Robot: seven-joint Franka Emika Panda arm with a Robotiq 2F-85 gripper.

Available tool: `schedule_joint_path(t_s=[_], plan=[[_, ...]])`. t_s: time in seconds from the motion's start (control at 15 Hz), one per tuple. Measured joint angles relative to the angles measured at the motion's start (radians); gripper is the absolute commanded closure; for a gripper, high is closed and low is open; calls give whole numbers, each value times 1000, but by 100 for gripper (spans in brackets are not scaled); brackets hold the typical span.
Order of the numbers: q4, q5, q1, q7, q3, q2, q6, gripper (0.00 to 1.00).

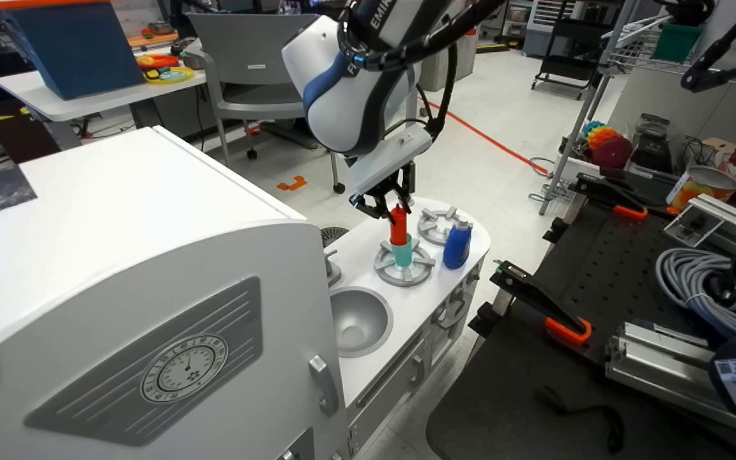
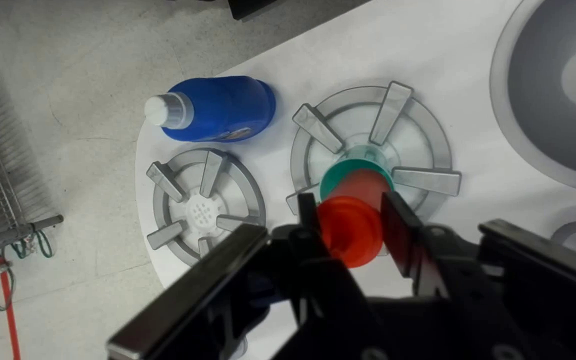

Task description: Pick up the sauce bottle and put in the light blue cup.

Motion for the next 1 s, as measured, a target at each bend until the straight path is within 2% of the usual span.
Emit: schedule_joint_path(t_s=[0.73, 0.8, 0.87, 1.0], plan=[[201, 3, -46, -16, 13, 153, -132, 89], [213, 3, -51, -29, 17, 164, -132, 39], [224, 3, -57, -43, 23, 174, -132, 38], [240, 3, -66, -67, 31, 190, -132, 24]])
